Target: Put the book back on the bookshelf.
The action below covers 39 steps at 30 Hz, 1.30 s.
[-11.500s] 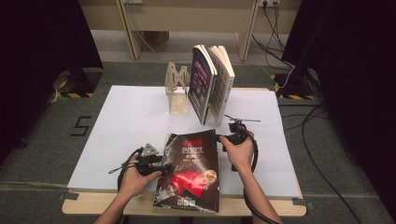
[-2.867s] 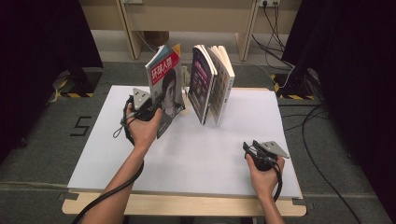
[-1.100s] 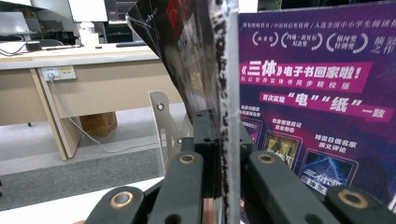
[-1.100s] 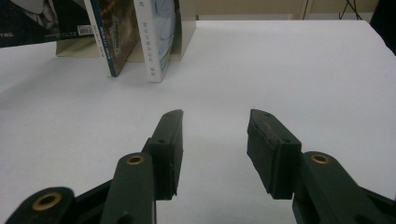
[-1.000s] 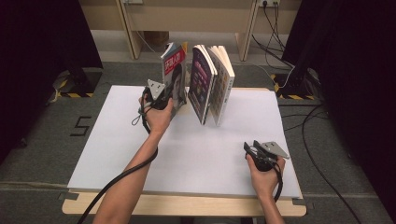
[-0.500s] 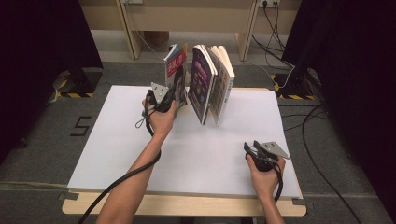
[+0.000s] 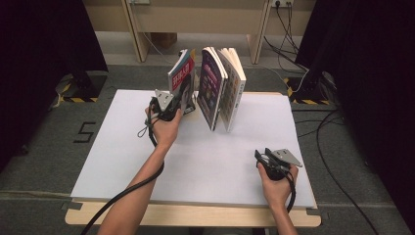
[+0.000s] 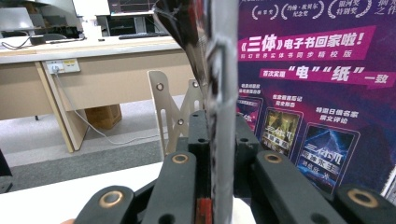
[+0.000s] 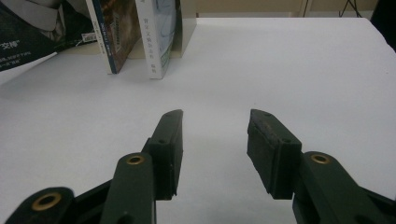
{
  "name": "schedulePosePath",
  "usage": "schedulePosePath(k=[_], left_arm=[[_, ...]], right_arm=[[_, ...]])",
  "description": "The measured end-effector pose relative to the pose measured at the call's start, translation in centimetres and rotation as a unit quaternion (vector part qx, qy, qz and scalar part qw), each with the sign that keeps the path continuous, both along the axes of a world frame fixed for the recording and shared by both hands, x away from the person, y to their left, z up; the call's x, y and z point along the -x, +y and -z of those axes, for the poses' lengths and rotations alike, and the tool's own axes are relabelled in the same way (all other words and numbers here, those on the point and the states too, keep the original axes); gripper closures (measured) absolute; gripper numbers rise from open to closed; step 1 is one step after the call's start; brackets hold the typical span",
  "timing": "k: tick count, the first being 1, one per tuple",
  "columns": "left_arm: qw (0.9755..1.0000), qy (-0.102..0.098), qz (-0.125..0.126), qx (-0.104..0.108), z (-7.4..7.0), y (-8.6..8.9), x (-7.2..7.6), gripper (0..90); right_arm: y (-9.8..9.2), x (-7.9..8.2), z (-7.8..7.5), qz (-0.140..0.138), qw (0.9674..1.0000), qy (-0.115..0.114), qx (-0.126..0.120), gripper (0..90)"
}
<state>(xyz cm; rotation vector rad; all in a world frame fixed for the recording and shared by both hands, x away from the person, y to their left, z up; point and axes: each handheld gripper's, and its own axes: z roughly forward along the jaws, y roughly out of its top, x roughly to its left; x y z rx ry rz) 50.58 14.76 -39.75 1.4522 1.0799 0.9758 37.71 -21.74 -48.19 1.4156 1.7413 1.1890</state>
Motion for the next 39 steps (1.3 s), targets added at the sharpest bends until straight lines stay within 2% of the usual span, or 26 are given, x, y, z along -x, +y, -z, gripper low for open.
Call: schedulePosePath(k=[3,9,11,19,20,30,39], left_arm=[[1.0,-0.002,0.0,0.001,-0.4,0.2,0.2,79.5],[0.9999,-0.008,0.009,0.013,-1.9,0.5,0.5,77.9],[0.9997,-0.001,0.015,0.02,-2.4,0.7,0.6,77.5],[0.9986,0.022,0.03,0.039,-2.3,0.9,0.3,77.0],[0.9979,0.032,0.036,0.042,-2.4,0.8,0.2,77.0],[0.9966,0.062,0.035,0.041,-2.9,1.0,-0.3,81.3],[0.996,0.069,0.036,0.044,-3.1,0.9,-0.2,85.7]], right_arm=[[0.0,0.0,0.0,0.0,1.0,0.0,0.0,56.2],[0.0,0.0,0.1,-0.001,1.0,0.002,0.001,56.0],[0.1,0.0,0.1,-0.002,1.0,0.002,0.001,55.9],[0.1,0.0,0.1,-0.001,1.0,0.005,0.0,55.8],[0.1,0.0,0.1,0.0,1.0,0.005,-0.001,55.8],[0.0,0.0,0.1,0.001,1.0,0.009,0.0,55.5],[0.0,0.0,0.2,0.0,1.0,0.009,0.003,55.5]])
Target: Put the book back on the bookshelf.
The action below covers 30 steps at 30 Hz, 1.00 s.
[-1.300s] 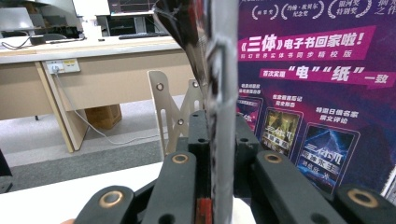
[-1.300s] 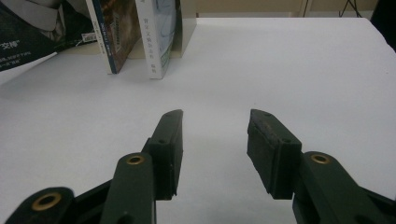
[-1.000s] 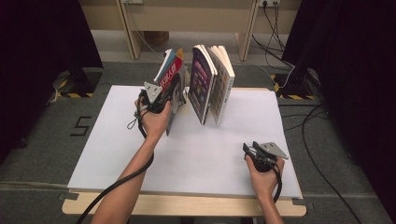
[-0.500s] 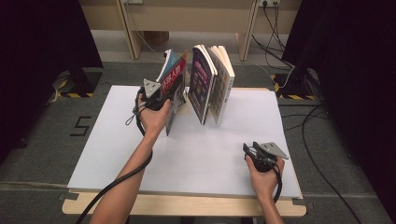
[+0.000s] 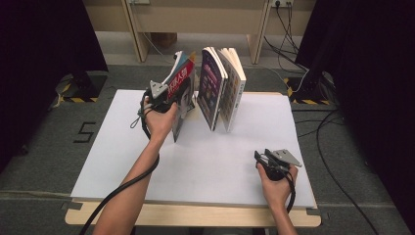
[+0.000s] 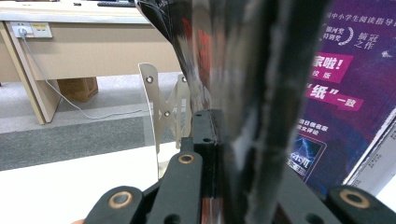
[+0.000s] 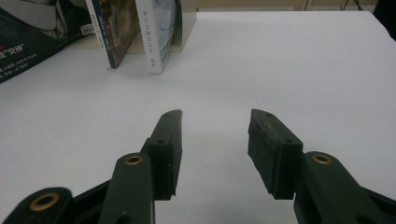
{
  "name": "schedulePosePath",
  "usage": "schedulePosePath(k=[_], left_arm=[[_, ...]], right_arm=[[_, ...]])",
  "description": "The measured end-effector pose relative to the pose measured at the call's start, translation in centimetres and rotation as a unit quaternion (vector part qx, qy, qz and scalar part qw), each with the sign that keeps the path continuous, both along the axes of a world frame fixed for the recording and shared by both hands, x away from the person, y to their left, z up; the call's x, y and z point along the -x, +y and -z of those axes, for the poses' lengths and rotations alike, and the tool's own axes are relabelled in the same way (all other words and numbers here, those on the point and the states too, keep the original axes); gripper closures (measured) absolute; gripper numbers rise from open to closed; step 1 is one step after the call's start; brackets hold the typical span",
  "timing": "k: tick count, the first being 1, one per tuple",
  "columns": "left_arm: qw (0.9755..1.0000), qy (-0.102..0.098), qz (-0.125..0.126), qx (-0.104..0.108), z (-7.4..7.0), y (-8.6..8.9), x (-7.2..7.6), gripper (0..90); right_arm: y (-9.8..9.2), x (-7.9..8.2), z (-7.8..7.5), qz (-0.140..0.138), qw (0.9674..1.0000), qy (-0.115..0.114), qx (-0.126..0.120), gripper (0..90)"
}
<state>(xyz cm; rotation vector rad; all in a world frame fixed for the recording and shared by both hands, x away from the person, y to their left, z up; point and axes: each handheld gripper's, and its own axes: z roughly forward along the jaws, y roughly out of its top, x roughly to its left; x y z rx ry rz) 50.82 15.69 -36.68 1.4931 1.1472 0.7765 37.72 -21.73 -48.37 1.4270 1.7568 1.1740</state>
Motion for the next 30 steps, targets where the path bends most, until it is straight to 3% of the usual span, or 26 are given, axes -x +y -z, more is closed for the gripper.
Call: schedulePosePath(k=[5,6,8,15,21,27,30], left_arm=[[0.9998,-0.021,-0.005,0.007,0.0,0.0,0.1,86.0],[0.9992,-0.038,-0.003,0.013,-0.1,0.0,0.0,86.0],[0.9984,-0.054,-0.003,0.018,-0.2,0.0,-0.1,86.1],[0.9953,-0.092,-0.02,0.024,0.9,-0.4,-1.2,86.0],[0.9949,-0.09,-0.023,0.039,1.8,-0.5,-1.5,85.7],[0.995,-0.093,-0.035,0.011,1.6,-0.3,-1.4,83.6],[0.9952,-0.091,-0.033,0.011,1.4,-0.2,-1.4,81.6]], right_arm=[[0.0,0.0,0.0,0.001,1.0,0.001,-0.001,55.5],[-0.1,0.0,0.0,0.001,1.0,0.001,-0.001,55.5],[-0.1,-0.1,0.1,0.0,1.0,-0.001,0.0,55.5],[-0.1,0.0,0.0,0.002,1.0,0.001,0.0,55.5],[-0.3,0.0,0.0,0.003,1.0,0.0,-0.001,55.5],[-0.4,0.0,-0.1,0.003,1.0,-0.001,-0.001,55.6],[-0.3,0.0,-0.1,0.002,1.0,-0.002,-0.001,55.6]])
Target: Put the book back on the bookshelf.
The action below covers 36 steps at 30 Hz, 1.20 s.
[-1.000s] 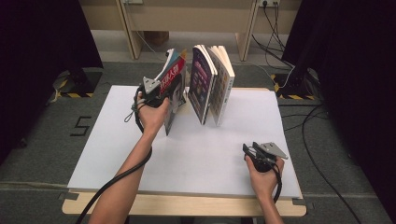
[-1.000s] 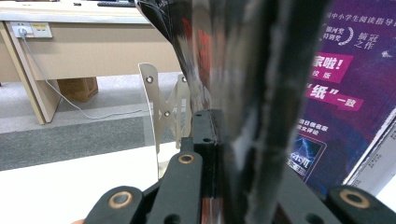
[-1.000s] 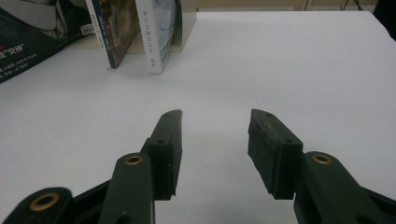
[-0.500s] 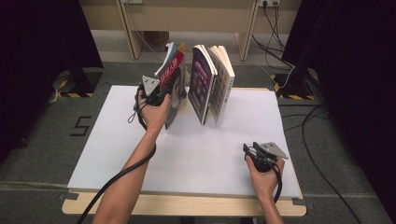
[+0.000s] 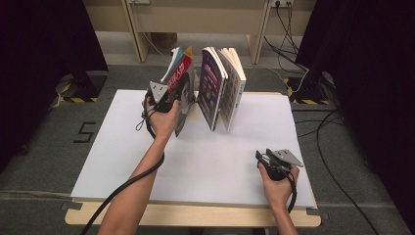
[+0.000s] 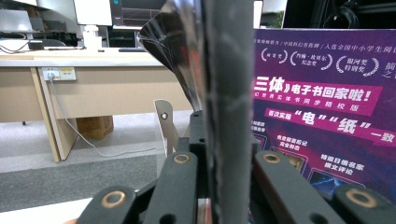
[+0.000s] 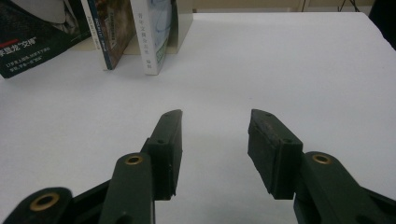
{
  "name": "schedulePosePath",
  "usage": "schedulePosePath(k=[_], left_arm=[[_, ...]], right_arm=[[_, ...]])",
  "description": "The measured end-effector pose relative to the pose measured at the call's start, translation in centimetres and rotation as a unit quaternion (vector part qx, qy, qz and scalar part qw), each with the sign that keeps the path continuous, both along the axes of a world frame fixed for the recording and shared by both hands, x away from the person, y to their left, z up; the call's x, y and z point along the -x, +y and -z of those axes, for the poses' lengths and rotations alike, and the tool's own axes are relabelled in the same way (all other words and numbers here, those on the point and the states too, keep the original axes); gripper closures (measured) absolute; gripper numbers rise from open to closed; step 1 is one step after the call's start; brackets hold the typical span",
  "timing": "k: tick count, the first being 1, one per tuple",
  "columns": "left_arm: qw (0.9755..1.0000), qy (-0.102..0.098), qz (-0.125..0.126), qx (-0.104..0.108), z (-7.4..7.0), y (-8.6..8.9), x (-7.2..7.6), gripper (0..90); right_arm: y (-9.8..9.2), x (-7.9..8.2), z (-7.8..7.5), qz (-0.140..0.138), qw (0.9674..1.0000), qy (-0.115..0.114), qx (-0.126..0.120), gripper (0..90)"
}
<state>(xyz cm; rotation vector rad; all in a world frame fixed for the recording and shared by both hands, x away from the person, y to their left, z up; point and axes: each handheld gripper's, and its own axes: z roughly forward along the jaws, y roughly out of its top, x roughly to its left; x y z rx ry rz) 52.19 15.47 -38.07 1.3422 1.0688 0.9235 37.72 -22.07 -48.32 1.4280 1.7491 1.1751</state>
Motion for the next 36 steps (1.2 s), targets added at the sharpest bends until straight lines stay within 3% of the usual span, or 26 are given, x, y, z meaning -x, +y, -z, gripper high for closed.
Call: schedulePosePath(k=[5,13,30,36], left_arm=[[1.0,-0.001,0.005,-0.005,-1.2,0.2,0.2,75.2],[0.9995,0.029,0.01,0.002,-1.8,0.7,-0.3,70.6],[0.9965,0.082,0.018,-0.003,-2.2,0.2,-0.9,83.9],[0.9967,0.079,0.015,0.008,-2.2,-0.3,-0.9,85.8]], right_arm=[[0.1,0.0,0.0,0.001,1.0,0.0,0.0,55.5],[0.1,0.0,0.1,0.001,1.0,0.003,0.002,55.3],[0.1,0.0,0.1,-0.001,1.0,0.005,0.003,55.1],[0.1,-0.1,0.1,0.001,1.0,0.008,0.005,54.7]])
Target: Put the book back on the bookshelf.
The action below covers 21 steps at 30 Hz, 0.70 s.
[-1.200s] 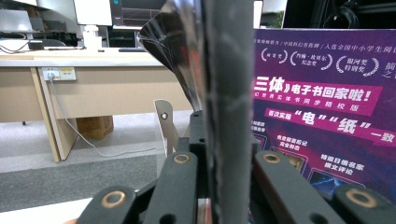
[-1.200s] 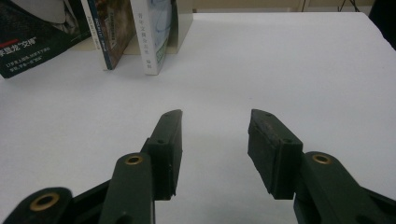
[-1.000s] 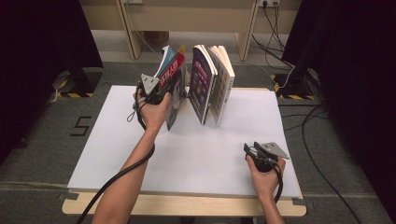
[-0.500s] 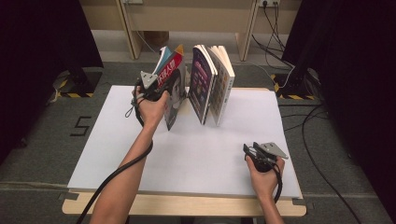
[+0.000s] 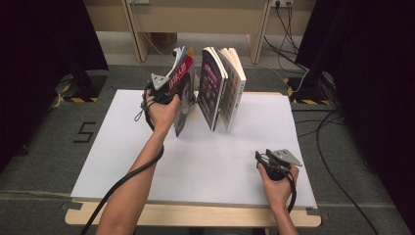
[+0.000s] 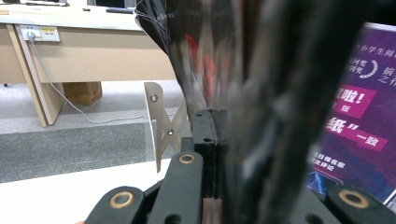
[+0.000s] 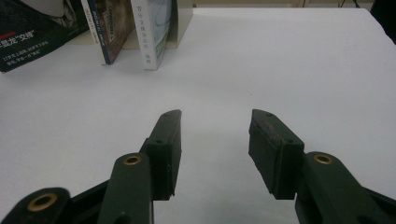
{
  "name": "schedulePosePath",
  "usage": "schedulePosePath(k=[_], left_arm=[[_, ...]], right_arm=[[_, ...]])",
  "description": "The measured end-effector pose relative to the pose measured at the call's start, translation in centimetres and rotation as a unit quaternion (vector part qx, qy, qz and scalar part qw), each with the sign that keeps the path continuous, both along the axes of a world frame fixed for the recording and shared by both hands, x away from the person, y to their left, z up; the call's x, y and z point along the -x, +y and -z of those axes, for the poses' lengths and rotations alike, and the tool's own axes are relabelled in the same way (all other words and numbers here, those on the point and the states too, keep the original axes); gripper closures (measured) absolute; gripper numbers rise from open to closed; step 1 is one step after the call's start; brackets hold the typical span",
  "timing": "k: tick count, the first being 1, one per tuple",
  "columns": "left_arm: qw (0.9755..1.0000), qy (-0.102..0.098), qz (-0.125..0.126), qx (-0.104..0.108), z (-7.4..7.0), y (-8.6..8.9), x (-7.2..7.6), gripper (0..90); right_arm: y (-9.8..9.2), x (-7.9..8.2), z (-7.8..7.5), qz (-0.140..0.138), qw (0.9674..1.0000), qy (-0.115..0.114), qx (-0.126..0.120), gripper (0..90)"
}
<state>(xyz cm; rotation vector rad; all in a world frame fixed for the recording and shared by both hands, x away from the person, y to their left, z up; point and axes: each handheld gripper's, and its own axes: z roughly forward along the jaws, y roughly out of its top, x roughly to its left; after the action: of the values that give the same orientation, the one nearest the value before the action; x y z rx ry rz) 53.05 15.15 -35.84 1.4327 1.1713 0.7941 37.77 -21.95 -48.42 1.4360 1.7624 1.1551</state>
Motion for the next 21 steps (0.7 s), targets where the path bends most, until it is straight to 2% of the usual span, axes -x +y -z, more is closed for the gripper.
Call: schedulePosePath(k=[2,4,9,10,18,21], left_arm=[[1.0,-0.003,-0.001,0.001,0.0,0.0,0.0,85.8],[0.9997,-0.024,-0.007,0.007,0.2,0.0,-0.2,86.0],[0.9989,-0.042,-0.01,0.018,0.7,-0.2,-0.6,86.1],[0.9984,-0.051,-0.01,0.02,1.0,-0.4,-0.7,86.1],[0.9977,-0.06,-0.012,0.032,1.3,-0.6,-1.0,85.9],[0.9976,-0.062,-0.016,0.028,1.4,-0.5,-1.1,85.8]], right_arm=[[0.0,0.0,0.0,0.0,1.0,0.0,0.0,54.7],[0.0,0.0,0.0,0.0,1.0,0.001,0.001,54.7],[0.2,0.0,0.1,0.001,1.0,0.003,-0.002,54.7],[0.1,0.0,0.1,-0.001,1.0,0.0,0.002,54.7],[0.0,0.0,0.2,0.001,1.0,0.003,0.0,54.7],[0.0,0.0,0.1,-0.001,1.0,0.001,0.0,54.7]])
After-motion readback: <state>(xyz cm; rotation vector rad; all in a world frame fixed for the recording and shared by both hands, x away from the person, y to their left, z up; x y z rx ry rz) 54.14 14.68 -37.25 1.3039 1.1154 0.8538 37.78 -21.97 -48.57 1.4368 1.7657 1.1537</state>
